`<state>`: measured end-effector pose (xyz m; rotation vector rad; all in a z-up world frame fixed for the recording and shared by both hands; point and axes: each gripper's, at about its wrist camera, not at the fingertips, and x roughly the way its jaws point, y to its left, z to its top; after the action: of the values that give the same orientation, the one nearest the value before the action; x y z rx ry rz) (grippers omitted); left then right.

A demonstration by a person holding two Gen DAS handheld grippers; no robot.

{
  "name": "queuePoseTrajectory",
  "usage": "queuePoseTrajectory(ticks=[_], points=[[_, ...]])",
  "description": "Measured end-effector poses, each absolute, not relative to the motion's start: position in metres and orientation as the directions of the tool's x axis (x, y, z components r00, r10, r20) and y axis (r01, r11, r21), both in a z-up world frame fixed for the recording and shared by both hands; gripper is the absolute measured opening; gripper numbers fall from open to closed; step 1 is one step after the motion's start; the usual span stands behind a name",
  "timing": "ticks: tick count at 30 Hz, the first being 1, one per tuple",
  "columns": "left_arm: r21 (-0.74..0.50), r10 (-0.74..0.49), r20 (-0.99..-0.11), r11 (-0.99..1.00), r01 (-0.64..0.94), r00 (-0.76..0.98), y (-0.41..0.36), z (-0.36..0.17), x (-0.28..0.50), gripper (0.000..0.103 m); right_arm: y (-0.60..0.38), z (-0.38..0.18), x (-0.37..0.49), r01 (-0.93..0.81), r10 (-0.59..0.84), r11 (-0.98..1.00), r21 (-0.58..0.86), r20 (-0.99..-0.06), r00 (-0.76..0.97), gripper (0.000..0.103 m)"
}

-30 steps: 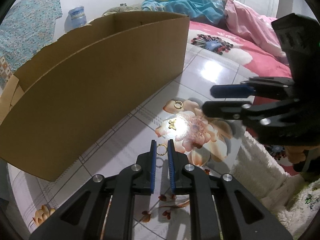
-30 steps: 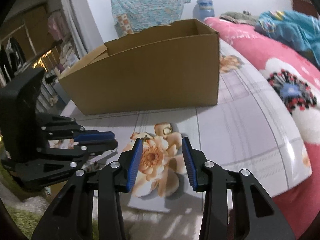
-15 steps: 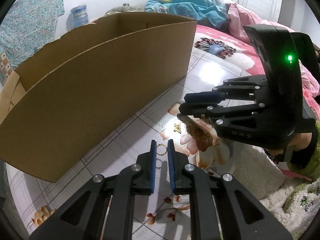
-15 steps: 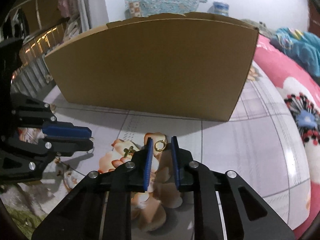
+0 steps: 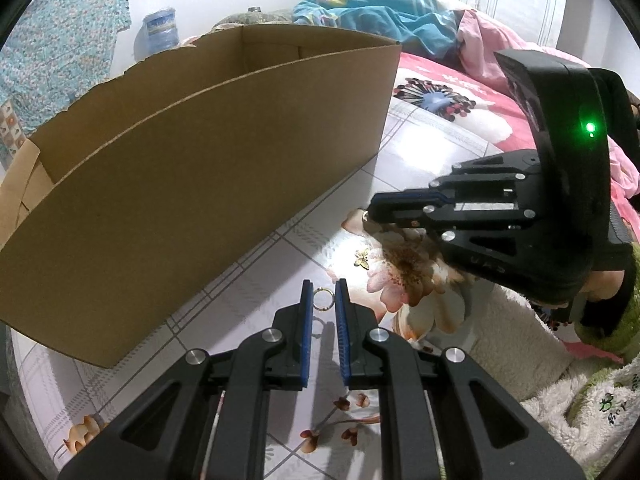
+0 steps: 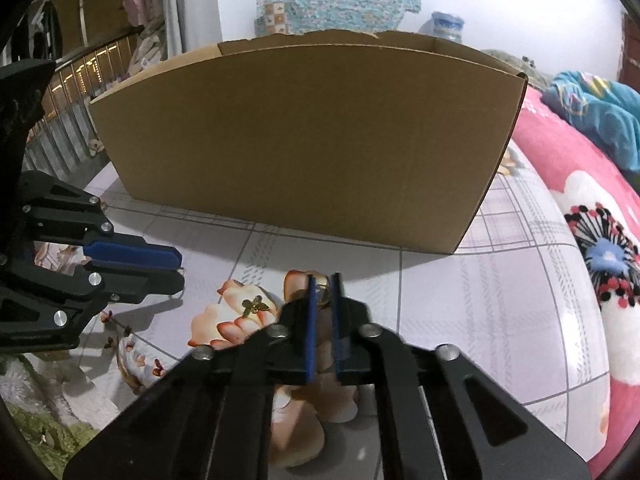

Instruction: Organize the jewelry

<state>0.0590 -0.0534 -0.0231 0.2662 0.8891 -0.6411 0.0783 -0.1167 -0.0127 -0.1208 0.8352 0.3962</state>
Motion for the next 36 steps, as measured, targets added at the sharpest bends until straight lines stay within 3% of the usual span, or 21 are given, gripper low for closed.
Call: queuePoseTrajectory(ticks=[28, 33, 36], points=[[-0.047, -0.397, -0.792, 0.797, 0.603, 0.464, -0.051, -0.028, 0.061, 0.011, -0.129, -0.011, 0.071, -0.374, 0.282, 0.926, 0.055, -0.76, 0.586, 0.005], [-0.048, -0.399, -0.792, 0.795, 0.605, 0.461, -0.051, -0.028, 0.061, 0.011, -0.131, -0.01, 0.072, -0.334, 0.296, 0.937, 0.106, -0.748, 0.594, 0.023], [-0.052, -0.4, -0.792, 0.797, 0.602, 0.461, -0.05, -0.029, 0.062, 0.011, -0.128, -0.013, 0.07, -0.315, 0.299, 0.941, 0.123, -0.74, 0.602, 0.025]])
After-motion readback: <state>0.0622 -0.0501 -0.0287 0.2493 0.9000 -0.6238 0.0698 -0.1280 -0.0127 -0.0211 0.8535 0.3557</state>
